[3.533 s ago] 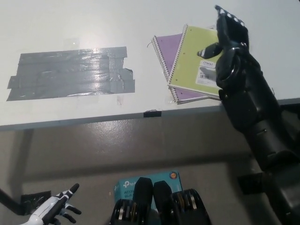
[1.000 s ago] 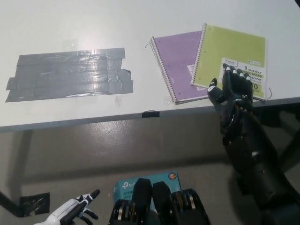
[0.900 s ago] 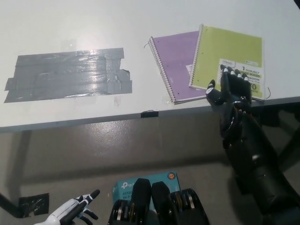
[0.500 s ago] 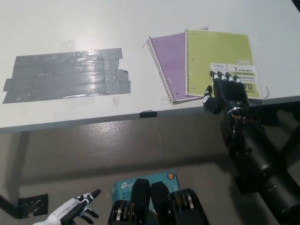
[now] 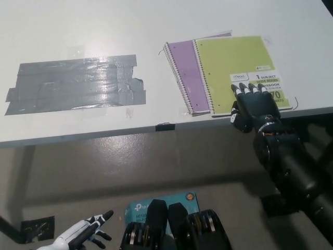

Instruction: The robot uses its right hand to align two notebooks stacked together until they are fully overlapped

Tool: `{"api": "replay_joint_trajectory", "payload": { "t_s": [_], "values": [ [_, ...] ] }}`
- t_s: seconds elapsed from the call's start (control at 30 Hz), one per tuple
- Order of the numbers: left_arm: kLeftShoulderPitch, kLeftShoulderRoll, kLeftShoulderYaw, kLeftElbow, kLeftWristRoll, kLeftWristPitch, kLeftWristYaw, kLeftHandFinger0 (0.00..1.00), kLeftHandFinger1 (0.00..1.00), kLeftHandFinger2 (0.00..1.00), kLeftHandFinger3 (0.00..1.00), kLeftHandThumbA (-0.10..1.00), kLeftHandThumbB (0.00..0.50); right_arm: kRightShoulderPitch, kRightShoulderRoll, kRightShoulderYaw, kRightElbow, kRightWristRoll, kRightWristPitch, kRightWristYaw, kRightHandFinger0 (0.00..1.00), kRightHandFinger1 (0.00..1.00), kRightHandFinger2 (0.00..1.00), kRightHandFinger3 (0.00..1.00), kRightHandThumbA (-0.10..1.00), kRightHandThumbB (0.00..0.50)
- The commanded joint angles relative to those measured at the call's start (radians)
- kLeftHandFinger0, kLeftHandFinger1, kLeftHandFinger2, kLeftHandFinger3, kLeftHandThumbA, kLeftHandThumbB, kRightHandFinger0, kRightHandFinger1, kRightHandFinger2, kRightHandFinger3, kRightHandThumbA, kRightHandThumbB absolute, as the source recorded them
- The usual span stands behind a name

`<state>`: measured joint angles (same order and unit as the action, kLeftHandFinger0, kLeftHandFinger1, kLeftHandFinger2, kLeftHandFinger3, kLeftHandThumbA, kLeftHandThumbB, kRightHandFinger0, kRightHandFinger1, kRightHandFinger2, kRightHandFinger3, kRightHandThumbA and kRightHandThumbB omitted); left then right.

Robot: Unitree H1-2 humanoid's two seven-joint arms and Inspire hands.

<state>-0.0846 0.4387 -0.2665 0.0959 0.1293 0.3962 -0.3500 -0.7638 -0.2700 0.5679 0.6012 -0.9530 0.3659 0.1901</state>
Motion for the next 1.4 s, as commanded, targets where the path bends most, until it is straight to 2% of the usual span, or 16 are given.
{"api": "replay_joint_trajectory", "payload": {
  "t_s": [0.0, 0.1, 0.13, 0.23, 0.27, 0.37, 0.63, 0.67, 0.7, 0.8, 0.9, 1.0, 1.13, 1.27, 1.37],
  "values": [
    [-0.018, 0.013, -0.004, -0.019, 0.005, -0.024, -0.027, 0.68, 0.64, 0.71, 1.00, 1.00, 0.500, 0.044, -0.007, 0.031, 0.047, 0.043, -0.049, 0.092, 1.00, 1.00, 1.00, 1.00, 1.00, 0.500],
    [-0.016, 0.012, -0.003, -0.028, 0.011, -0.013, -0.024, 0.68, 0.64, 0.67, 1.00, 1.00, 0.500, 0.038, 0.000, 0.030, 0.042, 0.053, -0.069, 0.092, 1.00, 1.00, 1.00, 1.00, 1.00, 0.500],
    [-0.015, 0.012, -0.003, -0.036, 0.008, -0.016, -0.028, 0.66, 0.61, 0.63, 1.00, 1.00, 0.491, 0.025, 0.012, 0.039, 0.046, 0.049, -0.083, 0.086, 1.00, 1.00, 1.00, 1.00, 1.00, 0.500],
    [-0.018, 0.011, -0.008, -0.034, 0.017, -0.020, -0.027, 0.63, 0.60, 0.63, 1.00, 1.00, 0.500, 0.016, 0.021, 0.042, 0.053, 0.048, -0.089, 0.082, 1.00, 1.00, 1.00, 1.00, 1.00, 0.500],
    [-0.020, 0.011, -0.008, -0.036, 0.018, -0.010, -0.027, 0.65, 0.63, 0.66, 1.00, 1.00, 0.500, 0.009, 0.021, 0.051, 0.062, 0.043, -0.107, 0.073, 1.00, 1.00, 1.00, 1.00, 1.00, 0.500],
    [-0.022, 0.012, -0.008, -0.044, 0.017, -0.012, -0.029, 0.70, 0.63, 0.68, 1.00, 1.00, 0.488, -0.011, 0.030, 0.063, 0.060, 0.037, -0.114, 0.081, 1.00, 1.00, 1.00, 1.00, 1.00, 0.500],
    [-0.028, 0.008, -0.008, -0.036, 0.012, -0.013, -0.036, 0.68, 0.63, 0.66, 1.00, 1.00, 0.500, -0.049, 0.036, 0.113, 0.068, 0.003, -0.120, 0.053, 1.00, 1.00, 1.00, 1.00, 1.00, 0.500],
    [-0.030, 0.006, -0.007, -0.036, 0.011, -0.008, -0.037, 0.67, 0.62, 0.66, 1.00, 1.00, 0.500, -0.056, 0.037, 0.119, 0.070, 0.002, -0.119, 0.060, 1.00, 1.00, 1.00, 1.00, 1.00, 0.500],
    [-0.029, 0.006, -0.006, -0.037, 0.013, -0.011, -0.035, 0.61, 0.60, 0.64, 0.97, 1.00, 0.500, -0.062, 0.039, 0.125, 0.076, 0.001, -0.122, 0.060, 1.00, 1.00, 1.00, 1.00, 1.00, 0.500],
    [-0.028, 0.006, -0.006, -0.034, 0.018, -0.022, -0.034, 0.59, 0.58, 0.62, 0.98, 1.00, 0.500, -0.069, 0.038, 0.137, 0.078, 0.001, -0.121, 0.064, 1.00, 1.00, 1.00, 1.00, 1.00, 0.500],
    [-0.031, 0.003, -0.003, -0.028, 0.015, -0.024, -0.035, 0.63, 0.61, 0.65, 0.98, 1.00, 0.500, -0.073, 0.035, 0.147, 0.090, 0.005, -0.133, 0.056, 1.00, 1.00, 1.00, 1.00, 1.00, 0.500],
    [-0.031, 0.001, -0.002, -0.037, 0.013, -0.014, -0.036, 0.59, 0.60, 0.65, 0.98, 1.00, 0.500, -0.069, 0.037, 0.144, 0.085, 0.013, -0.129, 0.052, 1.00, 1.00, 1.00, 1.00, 1.00, 0.500],
    [-0.035, 0.004, -0.009, -0.034, 0.020, -0.008, -0.038, 0.63, 0.62, 0.66, 1.00, 1.00, 0.500, -0.068, 0.045, 0.152, 0.083, 0.008, -0.127, 0.053, 1.00, 1.00, 1.00, 1.00, 1.00, 0.500],
    [-0.033, 0.001, -0.005, -0.032, 0.015, -0.018, -0.037, 0.62, 0.61, 0.64, 1.00, 1.00, 0.500, -0.080, 0.057, 0.169, 0.092, -0.008, -0.115, 0.066, 1.00, 1.00, 1.00, 1.00, 1.00, 0.500],
    [-0.035, 0.003, -0.006, -0.038, 0.015, -0.010, -0.040, 0.64, 0.63, 0.69, 1.00, 1.00, 0.500, -0.084, 0.068, 0.165, 0.101, 0.000, -0.118, 0.057, 1.00, 1.00, 1.00, 1.00, 1.00, 0.500]
  ]
}}
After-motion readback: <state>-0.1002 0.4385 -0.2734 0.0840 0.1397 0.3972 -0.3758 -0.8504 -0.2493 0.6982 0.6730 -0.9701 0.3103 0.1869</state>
